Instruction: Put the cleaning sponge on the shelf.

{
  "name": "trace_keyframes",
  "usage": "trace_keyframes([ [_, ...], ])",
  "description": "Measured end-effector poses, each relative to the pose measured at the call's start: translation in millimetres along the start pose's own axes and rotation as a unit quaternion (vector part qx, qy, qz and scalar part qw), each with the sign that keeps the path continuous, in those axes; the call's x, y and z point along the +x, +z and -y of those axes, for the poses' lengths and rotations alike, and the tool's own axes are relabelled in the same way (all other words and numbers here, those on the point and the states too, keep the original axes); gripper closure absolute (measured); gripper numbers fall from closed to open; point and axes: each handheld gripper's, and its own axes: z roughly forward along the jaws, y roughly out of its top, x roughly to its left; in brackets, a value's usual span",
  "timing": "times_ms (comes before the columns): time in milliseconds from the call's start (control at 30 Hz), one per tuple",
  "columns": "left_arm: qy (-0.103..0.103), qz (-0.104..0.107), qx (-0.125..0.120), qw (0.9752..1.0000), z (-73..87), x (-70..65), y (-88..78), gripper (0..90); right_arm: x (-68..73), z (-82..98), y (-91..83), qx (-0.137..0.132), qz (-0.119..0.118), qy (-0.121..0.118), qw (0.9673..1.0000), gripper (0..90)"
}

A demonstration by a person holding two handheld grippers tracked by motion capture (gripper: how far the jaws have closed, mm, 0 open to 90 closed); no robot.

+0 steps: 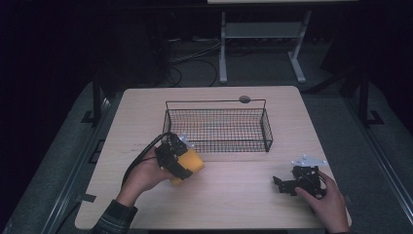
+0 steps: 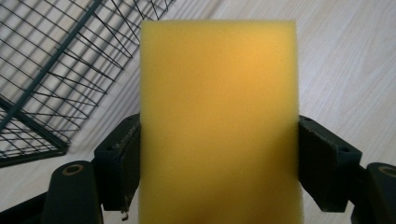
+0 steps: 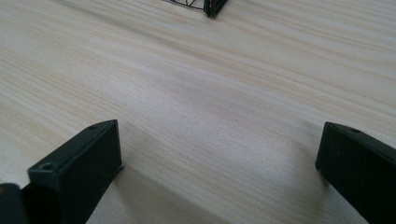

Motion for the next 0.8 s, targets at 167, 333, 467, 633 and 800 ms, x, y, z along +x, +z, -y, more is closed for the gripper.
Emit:
trace_keyframes([
  [167, 0.004, -0.003, -0.003, 1.0, -6.0, 3.7, -7.9, 24.2, 0.1, -0.1, -0.2, 0.001, -0.001, 0.001, 1.0, 0.0],
  [333, 0.001, -0.004, -0.01, 0.9999, -11.6, 8.2, -14.4, 24.2, -0.2, 0.1, -0.1, 0.0, -0.001, -0.001, 1.0, 0.0],
  [467, 0.002, -0.003, -0.013, 0.9999, -17.1, 12.7, -19.7, 24.3, -0.1, 0.0, -0.2, 0.0, 0.0, -0.001, 1.0, 0.0],
  [633, 0.003, -0.006, -0.016, 0.9998, -24.6, 16.8, -25.7, 24.3, -0.1, 0.0, -0.2, 0.0, 0.0, -0.001, 1.0, 0.0],
  [800, 0.001, -0.006, -0.019, 0.9998, -32.9, 24.2, -29.3, 24.3, 0.0, 0.0, -0.2, 0.0, 0.0, 0.0, 1.0, 0.0],
])
